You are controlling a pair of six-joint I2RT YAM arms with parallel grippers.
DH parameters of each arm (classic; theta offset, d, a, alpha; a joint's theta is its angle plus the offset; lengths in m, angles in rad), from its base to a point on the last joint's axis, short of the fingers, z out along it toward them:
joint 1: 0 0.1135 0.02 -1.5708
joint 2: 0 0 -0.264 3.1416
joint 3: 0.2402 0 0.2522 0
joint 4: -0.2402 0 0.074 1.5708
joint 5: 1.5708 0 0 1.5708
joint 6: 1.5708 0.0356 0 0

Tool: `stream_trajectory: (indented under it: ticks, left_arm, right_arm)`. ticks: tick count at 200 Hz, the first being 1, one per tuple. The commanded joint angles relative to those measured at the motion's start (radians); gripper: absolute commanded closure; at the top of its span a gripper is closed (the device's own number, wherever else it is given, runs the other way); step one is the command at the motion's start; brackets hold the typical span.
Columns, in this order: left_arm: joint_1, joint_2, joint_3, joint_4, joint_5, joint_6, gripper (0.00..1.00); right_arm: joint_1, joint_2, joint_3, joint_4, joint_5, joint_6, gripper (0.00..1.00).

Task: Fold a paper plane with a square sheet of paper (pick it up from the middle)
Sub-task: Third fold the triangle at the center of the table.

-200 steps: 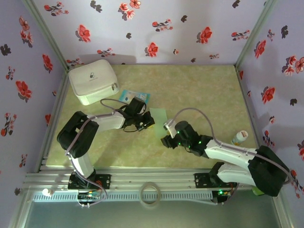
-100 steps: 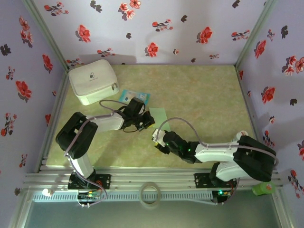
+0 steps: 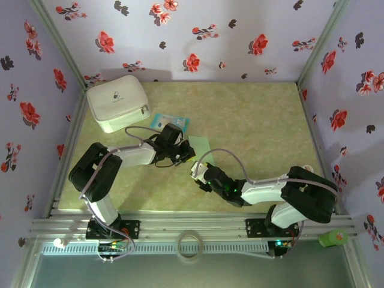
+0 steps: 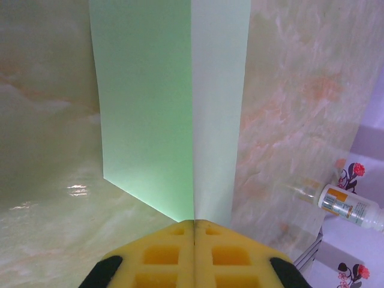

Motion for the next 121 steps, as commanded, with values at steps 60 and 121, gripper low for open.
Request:
stream_trajectory:
  ticks: [60, 121]
  left_arm:
    - [0.009, -0.025, -0.010, 0.010, 0.026, -0.004, 0.99]
    - [0.010, -0.023, -0.014, 0.010, 0.022, 0.001, 0.99]
  right_arm:
    - [0.007, 0.027, -0.014, 0.085, -0.010, 0.040, 0.71]
    - [0.007, 0.001, -0.032, 0.091, -0.009, 0.103, 0.81]
